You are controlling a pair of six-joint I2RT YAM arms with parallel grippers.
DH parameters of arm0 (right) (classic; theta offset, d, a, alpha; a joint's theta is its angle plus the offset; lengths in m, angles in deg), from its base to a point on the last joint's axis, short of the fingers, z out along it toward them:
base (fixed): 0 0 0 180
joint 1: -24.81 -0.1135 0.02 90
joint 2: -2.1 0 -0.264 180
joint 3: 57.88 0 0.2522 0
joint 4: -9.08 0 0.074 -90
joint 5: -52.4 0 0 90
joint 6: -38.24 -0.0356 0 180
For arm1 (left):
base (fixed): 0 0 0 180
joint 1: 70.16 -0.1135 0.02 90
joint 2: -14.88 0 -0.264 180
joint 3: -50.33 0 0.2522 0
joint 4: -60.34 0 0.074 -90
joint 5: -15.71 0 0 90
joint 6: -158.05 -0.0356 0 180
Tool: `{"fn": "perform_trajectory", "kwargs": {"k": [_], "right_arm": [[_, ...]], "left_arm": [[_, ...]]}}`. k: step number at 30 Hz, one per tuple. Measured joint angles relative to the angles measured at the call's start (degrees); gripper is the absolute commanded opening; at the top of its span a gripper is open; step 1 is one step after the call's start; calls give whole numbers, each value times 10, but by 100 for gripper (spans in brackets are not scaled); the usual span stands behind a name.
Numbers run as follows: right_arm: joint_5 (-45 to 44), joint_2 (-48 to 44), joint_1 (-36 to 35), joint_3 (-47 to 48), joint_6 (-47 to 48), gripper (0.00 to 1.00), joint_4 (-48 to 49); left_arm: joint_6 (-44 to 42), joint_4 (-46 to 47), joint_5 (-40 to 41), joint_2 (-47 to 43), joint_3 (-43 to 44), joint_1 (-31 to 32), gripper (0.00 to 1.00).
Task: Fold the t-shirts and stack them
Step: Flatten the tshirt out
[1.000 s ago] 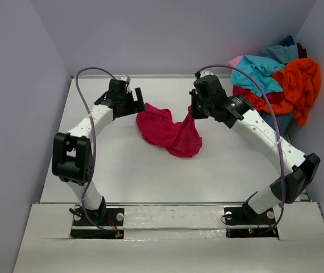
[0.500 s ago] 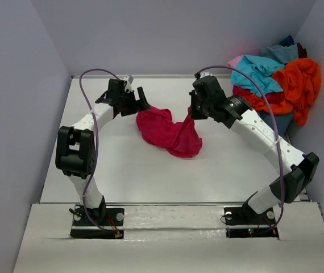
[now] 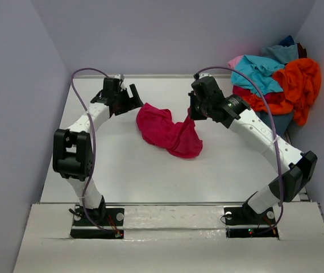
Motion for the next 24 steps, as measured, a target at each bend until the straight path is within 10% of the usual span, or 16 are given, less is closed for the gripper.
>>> {"fn": "perform_trajectory", "kwargs": {"k": [24], "right_arm": [[-3, 4, 0, 0, 0, 7, 0]], "left_arm": [[27, 12, 53, 47, -41, -38, 87]]}}
